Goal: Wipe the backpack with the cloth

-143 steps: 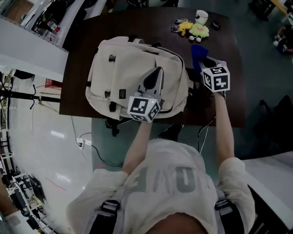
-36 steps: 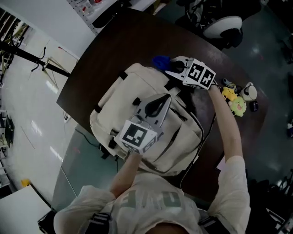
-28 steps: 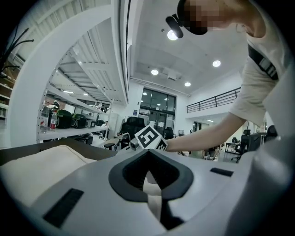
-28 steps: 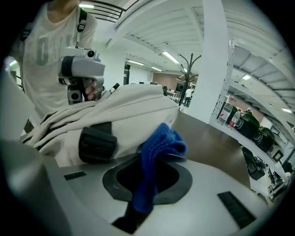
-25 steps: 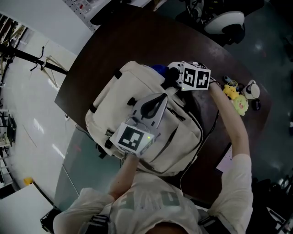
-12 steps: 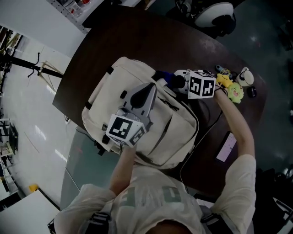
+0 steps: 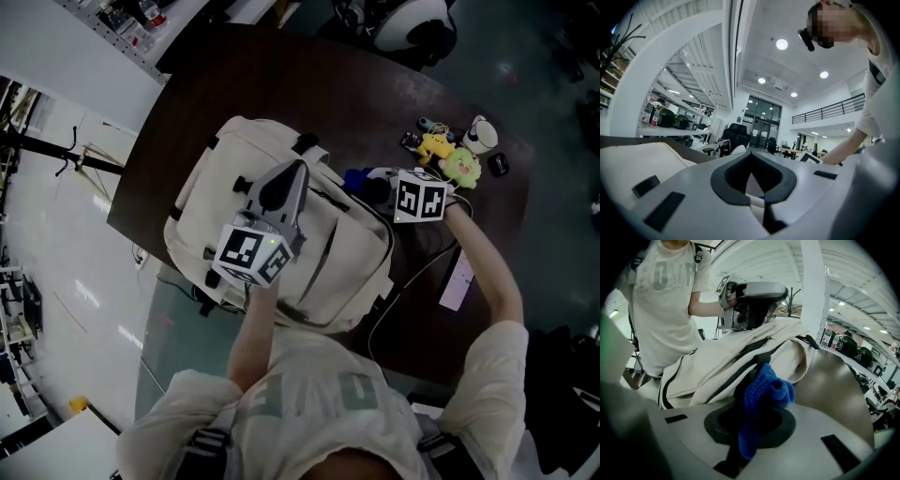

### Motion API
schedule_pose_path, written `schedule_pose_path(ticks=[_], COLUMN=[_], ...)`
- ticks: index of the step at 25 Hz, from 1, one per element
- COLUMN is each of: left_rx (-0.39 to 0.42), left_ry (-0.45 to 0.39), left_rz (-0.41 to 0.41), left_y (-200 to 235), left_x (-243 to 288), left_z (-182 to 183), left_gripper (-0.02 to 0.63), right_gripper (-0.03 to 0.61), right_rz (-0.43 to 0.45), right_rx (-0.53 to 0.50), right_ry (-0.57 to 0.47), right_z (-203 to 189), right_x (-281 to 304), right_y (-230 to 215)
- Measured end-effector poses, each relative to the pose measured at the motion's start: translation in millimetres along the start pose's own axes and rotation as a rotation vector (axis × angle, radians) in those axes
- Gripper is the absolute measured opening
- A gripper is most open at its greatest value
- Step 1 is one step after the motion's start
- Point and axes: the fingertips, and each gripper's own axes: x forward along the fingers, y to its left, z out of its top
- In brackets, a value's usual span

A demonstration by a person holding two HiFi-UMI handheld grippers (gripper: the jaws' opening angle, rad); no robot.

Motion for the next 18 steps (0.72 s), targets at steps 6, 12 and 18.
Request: schedule_pose_path(ticks=[6,12,18], left_rx=[-0.039,-0.017,0.000], left_ry=[0.009,0.057,0.079], left_rz=[-0.059,-0.102,-0.138], left_y=[-26.5,-43.4,-60.5], left_x=[5.5,3.8,-2.5], left_z=[-8.7,-20.7,-30.9], left_gripper=[0.005,0.005,0.005], right_gripper=[0.041,0.041,0.041], right_rz=[-0.072,-0.046,-0.093], right_rx=[0.042,0.076,0.127], right_ry=[-0.013,0.033,0.054], right_z=[-8.4,-23.0,-31.6], right_x=[-7.4,-12.2,-19.3], right_y=[17.9,57.8,86.5])
